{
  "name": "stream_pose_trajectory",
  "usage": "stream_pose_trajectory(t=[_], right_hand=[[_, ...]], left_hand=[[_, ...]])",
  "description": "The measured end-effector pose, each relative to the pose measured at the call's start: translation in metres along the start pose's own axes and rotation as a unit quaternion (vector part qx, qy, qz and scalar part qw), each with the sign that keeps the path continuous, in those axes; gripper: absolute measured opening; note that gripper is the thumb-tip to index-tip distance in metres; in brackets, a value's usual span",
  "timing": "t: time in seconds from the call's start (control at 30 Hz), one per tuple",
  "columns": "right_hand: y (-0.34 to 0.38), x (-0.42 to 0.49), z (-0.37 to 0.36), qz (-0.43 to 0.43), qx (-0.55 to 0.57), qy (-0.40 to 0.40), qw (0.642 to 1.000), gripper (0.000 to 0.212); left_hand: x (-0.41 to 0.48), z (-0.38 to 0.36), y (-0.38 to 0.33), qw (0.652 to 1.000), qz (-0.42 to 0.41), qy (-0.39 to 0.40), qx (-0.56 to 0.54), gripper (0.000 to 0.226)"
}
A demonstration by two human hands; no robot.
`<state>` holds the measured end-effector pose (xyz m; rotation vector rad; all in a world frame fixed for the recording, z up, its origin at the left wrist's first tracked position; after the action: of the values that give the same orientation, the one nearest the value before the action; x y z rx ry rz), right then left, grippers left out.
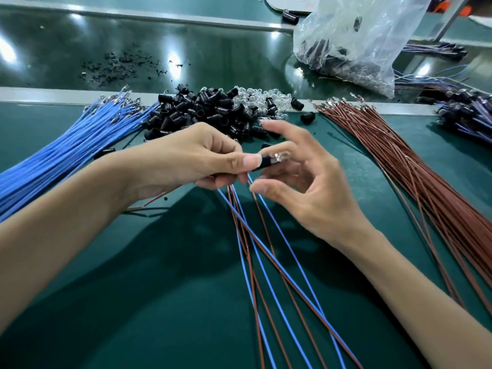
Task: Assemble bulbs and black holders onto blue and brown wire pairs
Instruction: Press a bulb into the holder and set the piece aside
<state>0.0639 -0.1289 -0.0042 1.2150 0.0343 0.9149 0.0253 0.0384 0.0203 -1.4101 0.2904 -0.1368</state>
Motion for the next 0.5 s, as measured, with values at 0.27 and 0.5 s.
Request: stream_pose_trajectory(t=[0.27,0.5], right_hand=[[-0.001,0.001,0.000,0.035,-0.121,-0.018,0.992,0.012],[-0.005,0.002,-0.001,-0.047,-0.032,0.004,0.998,0.013]], left_hand=[[0.000,0.000,0.003,0.996,0.079,0.041,0.017,0.027],[-0.001,0.010,0.005,0.991,0.123,0.049,0.034,0.027]])
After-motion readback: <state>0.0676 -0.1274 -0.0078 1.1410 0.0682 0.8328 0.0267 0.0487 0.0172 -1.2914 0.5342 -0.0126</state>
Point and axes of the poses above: each hand's wrist, its own x-axis towards the middle knuckle, its own z-axis out of the back of the hand, y = z × x, the point moved 2 cm from there along x, towards the middle knuckle, and after that the axes turned 8 degrees about -x, right-handed, at the moved point
